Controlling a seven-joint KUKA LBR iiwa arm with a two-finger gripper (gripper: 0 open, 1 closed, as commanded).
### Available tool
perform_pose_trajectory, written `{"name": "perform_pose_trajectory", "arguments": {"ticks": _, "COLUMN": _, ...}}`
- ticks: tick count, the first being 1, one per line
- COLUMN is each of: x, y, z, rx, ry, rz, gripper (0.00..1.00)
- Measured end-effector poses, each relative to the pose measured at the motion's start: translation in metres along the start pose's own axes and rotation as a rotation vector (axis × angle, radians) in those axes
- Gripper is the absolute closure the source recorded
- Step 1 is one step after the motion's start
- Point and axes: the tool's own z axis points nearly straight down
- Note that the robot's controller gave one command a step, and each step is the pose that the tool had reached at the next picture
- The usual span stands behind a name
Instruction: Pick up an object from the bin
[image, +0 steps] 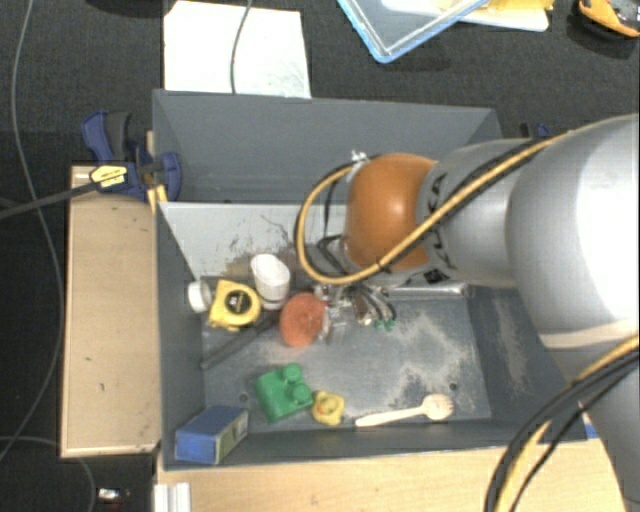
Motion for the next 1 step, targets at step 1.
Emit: {"name": "perform_pose_trajectory", "arguments": {"ticks": 1, "x": 0.0, "y": 0.0, "z": 0.0, "rx": 0.0, "ry": 0.0, "rz": -0.001, "gripper": 1.0}}
